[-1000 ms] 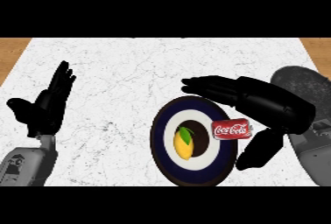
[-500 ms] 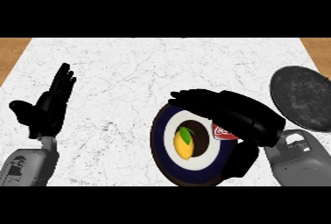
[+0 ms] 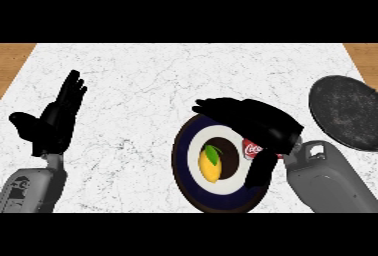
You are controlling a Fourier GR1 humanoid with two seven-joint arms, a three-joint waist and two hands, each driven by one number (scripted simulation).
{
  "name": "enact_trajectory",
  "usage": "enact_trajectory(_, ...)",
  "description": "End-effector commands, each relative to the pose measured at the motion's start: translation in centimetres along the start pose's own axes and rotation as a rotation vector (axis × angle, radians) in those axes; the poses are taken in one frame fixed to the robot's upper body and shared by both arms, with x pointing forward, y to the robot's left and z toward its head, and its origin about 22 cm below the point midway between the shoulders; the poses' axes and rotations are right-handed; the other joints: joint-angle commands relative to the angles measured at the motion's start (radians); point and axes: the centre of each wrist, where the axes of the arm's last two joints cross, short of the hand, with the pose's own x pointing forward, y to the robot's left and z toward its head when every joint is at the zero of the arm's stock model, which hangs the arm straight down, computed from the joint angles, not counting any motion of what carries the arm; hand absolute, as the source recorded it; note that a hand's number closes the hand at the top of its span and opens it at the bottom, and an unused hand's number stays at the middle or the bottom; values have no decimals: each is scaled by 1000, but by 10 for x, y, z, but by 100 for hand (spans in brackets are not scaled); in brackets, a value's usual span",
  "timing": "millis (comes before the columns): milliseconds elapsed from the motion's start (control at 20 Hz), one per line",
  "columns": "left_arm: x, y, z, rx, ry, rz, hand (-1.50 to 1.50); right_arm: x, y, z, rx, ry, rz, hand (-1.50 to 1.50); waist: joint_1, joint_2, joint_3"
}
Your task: Pick the lemon from the plate and place it in the pan
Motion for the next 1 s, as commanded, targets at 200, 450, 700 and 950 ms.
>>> enact_trajectory(200,0,-11,-3,-1,3,5,0,-14,19,-9,101,-5,23,-150,-2,0,0)
enact_trajectory(450,-2,7,7,15,3,13,0,1,37,-18,133,3,67,-150,-2,-1,0)
enact_trajectory(700,1,-26,-10,5,-20,1,0,5,50,-44,155,30,120,-150,-3,0,0)
enact_trajectory(950,3,-9,11,-15,-1,2,0,-3,58,-56,184,111,234,-150,7,-1,0)
